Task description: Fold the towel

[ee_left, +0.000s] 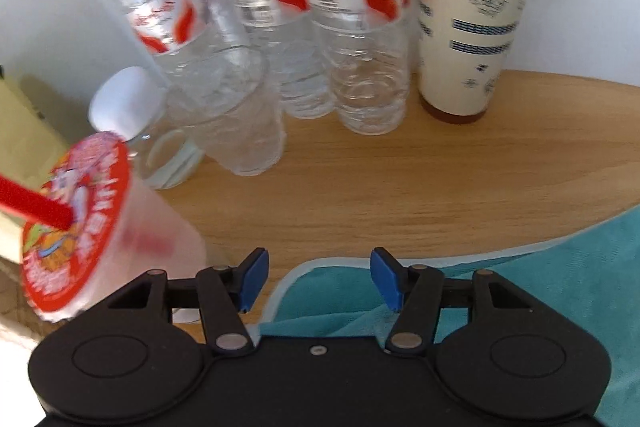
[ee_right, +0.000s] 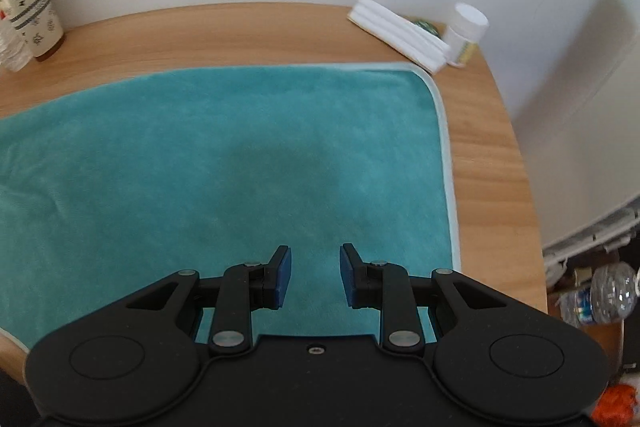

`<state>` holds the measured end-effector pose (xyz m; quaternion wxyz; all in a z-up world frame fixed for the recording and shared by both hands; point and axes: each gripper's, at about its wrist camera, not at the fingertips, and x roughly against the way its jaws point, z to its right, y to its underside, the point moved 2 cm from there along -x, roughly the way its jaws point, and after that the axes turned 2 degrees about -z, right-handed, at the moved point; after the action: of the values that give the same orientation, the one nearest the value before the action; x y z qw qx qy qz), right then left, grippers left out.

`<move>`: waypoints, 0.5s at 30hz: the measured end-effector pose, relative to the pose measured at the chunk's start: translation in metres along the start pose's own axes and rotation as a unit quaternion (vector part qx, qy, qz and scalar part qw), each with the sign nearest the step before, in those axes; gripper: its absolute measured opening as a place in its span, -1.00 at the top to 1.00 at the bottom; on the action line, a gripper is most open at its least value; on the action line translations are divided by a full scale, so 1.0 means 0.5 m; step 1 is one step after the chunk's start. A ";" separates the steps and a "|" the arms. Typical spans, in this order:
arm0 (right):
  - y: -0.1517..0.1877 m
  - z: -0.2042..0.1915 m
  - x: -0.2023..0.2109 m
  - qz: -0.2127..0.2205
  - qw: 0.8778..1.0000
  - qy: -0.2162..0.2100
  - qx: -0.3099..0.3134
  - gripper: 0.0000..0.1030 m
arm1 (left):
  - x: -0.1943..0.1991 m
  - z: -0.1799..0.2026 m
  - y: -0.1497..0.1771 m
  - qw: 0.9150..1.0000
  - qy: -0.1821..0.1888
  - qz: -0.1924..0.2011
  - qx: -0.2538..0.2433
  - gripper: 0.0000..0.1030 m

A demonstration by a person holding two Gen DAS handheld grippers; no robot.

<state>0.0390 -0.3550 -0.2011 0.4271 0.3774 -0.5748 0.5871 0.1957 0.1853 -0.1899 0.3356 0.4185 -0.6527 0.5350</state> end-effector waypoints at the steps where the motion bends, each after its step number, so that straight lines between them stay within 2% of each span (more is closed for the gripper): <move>1: -0.001 0.005 -0.002 -0.001 1.000 0.002 -0.005 0.42 | -0.006 0.003 0.000 1.000 0.003 -0.005 -0.001 -0.13; 5: -0.002 0.018 -0.005 -0.007 1.000 0.003 -0.028 0.42 | -0.036 0.015 0.005 0.999 0.011 -0.027 -0.014 -0.12; 8: -0.001 0.015 -0.012 -0.012 0.999 0.002 -0.031 0.42 | -0.049 0.011 0.006 0.999 0.024 -0.034 -0.003 -0.06; 10: 0.001 0.008 -0.011 -0.012 1.000 0.001 -0.025 0.42 | -0.053 0.001 0.005 0.998 0.041 -0.041 0.015 0.17; 11: 0.001 0.004 -0.010 -0.012 1.000 -0.001 -0.022 0.42 | -0.055 -0.005 0.003 0.997 0.060 -0.046 0.026 0.42; 12: 0.001 0.001 -0.011 -0.011 1.000 -0.005 -0.020 0.42 | -0.056 -0.008 0.002 0.996 0.074 -0.049 0.034 0.59; 14: -0.002 -0.002 -0.016 -0.012 1.000 -0.008 -0.018 0.42 | -0.055 0.000 0.005 0.996 0.076 -0.042 0.029 0.82; 15: -0.003 -0.002 -0.018 -0.013 1.000 -0.008 -0.018 0.42 | -0.053 0.008 0.001 0.996 0.075 -0.037 0.021 0.87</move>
<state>0.0435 -0.3545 -0.2089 0.4365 0.3817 -0.5842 0.5678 0.2065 0.1866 -0.2144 0.3946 0.4081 -0.5980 0.5658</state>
